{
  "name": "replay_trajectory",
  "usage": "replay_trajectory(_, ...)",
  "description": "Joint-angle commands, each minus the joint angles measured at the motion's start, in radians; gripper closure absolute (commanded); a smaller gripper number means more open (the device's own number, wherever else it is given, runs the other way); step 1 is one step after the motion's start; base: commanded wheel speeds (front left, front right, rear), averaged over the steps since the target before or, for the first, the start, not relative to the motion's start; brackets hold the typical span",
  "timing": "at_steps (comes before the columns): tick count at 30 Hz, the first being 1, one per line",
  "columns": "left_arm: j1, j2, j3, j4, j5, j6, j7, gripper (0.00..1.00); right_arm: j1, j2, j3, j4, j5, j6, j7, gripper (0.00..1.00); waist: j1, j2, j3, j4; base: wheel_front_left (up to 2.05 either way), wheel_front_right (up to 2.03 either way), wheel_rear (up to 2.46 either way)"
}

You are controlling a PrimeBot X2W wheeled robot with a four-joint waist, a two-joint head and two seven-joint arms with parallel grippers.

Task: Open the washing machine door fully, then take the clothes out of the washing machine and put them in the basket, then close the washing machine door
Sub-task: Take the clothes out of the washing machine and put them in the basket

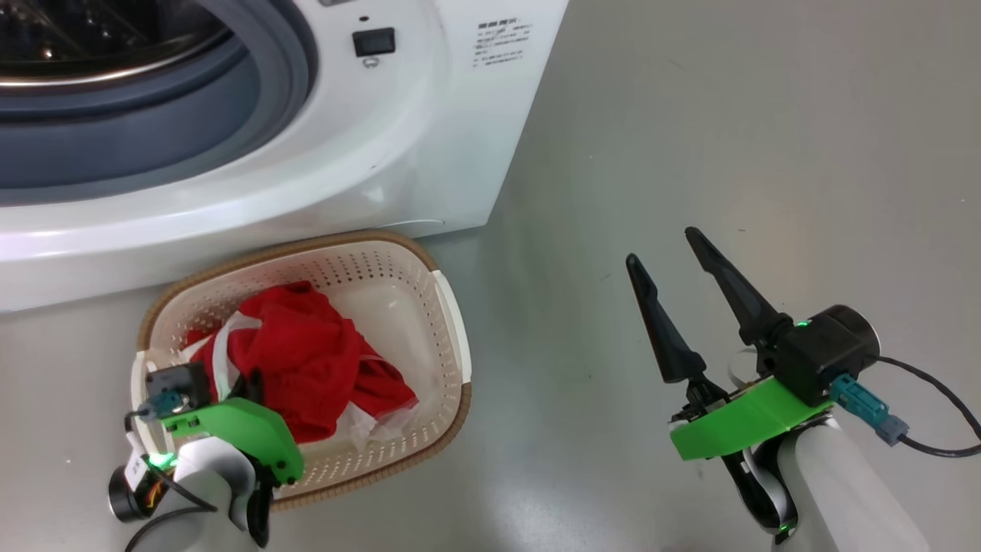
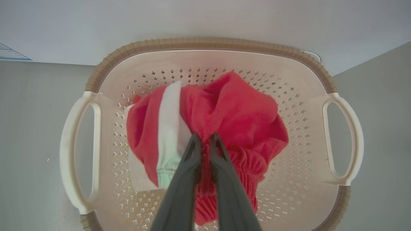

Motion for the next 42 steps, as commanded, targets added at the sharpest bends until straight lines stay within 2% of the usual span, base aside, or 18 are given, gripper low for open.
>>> replay_trajectory(1,-0.006,0.026,0.016,0.012,-0.008,-0.008,-0.014,0.68,-0.011,-0.001,0.024,-0.018,0.009,0.003,-0.006,0.00,0.0000,0.0000,-0.005,-0.003,0.00,0.00,0.00)
replay_trajectory(2,-0.010,0.026,0.006,0.019,0.000,-0.012,-0.025,0.12,-0.010,-0.003,0.022,-0.014,0.009,0.003,-0.006,0.00,0.0000,0.0000,-0.009,-0.002,0.00,0.00,0.00)
replay_trajectory(3,-0.010,0.026,0.004,0.022,0.001,-0.013,-0.029,0.00,-0.009,-0.003,0.021,-0.012,0.008,0.003,-0.006,0.00,0.0000,0.0000,-0.012,-0.001,0.00,0.00,0.00)
replay_trajectory(6,-0.008,0.026,-0.002,0.022,0.005,-0.013,-0.041,0.00,-0.006,-0.003,0.020,-0.004,0.006,0.003,-0.006,0.00,0.0000,0.0000,-0.026,0.003,0.00,0.00,0.00)
replay_trajectory(10,0.003,0.028,0.003,-0.004,0.005,0.007,-0.048,0.00,0.002,-0.004,0.014,0.008,0.002,0.003,-0.006,0.00,0.0000,0.0000,-0.052,0.015,0.00,0.00,0.00)
replay_trajectory(16,0.063,0.039,0.029,-0.177,0.024,0.028,-0.049,0.00,0.009,-0.004,-0.013,0.013,-0.009,0.003,-0.006,0.00,0.0000,0.0000,-0.098,0.036,0.00,0.00,0.00)
replay_trajectory(23,0.162,0.040,0.089,-0.416,0.036,-0.003,-0.049,0.00,0.030,0.000,-0.065,0.016,-0.032,0.003,-0.006,0.00,0.0000,0.0000,-0.160,0.059,0.00,0.00,0.00)
replay_trajectory(29,0.235,0.032,0.129,-0.551,0.043,-0.024,-0.049,0.00,0.047,0.002,-0.095,0.026,-0.038,0.003,-0.006,0.00,0.0000,0.0000,-0.211,0.069,0.00,0.00,0.00)
replay_trajectory(42,0.379,0.022,0.140,-0.861,0.121,-0.051,-0.049,0.00,0.086,0.007,-0.148,0.053,-0.051,0.003,-0.006,0.00,0.0000,0.0000,-0.335,0.072,0.00,0.00,0.00)
